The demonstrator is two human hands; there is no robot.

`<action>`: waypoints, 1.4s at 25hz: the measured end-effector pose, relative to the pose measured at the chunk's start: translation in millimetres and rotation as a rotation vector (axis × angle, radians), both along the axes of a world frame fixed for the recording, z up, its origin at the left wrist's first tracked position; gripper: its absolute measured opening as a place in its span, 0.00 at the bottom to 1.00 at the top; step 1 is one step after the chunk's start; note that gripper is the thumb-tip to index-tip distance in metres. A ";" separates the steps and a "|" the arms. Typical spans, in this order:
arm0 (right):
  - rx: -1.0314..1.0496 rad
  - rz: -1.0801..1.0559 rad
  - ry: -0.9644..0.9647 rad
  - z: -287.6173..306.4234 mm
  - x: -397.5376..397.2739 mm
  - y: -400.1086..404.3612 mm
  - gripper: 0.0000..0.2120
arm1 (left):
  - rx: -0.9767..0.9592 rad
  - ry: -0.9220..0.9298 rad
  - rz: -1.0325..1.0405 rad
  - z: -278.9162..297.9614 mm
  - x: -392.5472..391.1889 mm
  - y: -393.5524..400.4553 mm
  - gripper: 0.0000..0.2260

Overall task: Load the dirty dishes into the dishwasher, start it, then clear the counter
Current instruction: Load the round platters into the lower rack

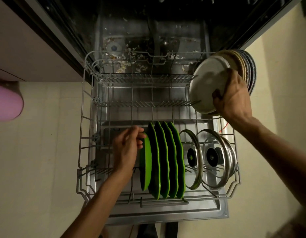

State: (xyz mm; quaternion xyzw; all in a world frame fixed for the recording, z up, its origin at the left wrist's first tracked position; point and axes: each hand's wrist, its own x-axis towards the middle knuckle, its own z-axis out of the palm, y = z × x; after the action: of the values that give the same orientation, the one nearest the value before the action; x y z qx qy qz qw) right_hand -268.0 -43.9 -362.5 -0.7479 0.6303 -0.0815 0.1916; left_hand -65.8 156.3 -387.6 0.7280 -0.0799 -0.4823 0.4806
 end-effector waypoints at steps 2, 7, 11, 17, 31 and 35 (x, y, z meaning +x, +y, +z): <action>0.019 0.040 -0.065 -1.1 3.0 27.6 0.27 | -0.055 -0.175 -0.173 8.4 0.2 -3.8 0.06; 0.115 0.098 -0.205 4.1 17.7 113.2 0.25 | -0.089 -0.351 -0.373 39.4 -1.0 -9.7 0.04; 0.178 0.065 -0.185 35.5 28.2 154.3 0.29 | -0.175 -0.606 -0.502 68.4 -0.6 -2.2 0.08; 0.155 0.114 -0.239 119.6 48.7 190.8 0.30 | -0.193 -0.709 -0.602 149.3 -1.9 28.5 0.11; 0.208 0.181 -0.235 332.9 92.5 274.0 0.35 | -0.142 -0.646 -0.628 344.7 26.5 142.1 0.20; 0.207 0.192 -0.271 384.3 91.3 289.7 0.31 | -0.148 -0.662 -0.608 404.2 33.1 144.8 0.15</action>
State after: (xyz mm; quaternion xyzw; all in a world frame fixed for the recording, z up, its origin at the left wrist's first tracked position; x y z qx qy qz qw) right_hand -176.7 245.8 21.7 -0.7631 0.5294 -0.0973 0.3576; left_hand -32.7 301.1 16.6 0.7501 -0.4738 -0.3359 0.3164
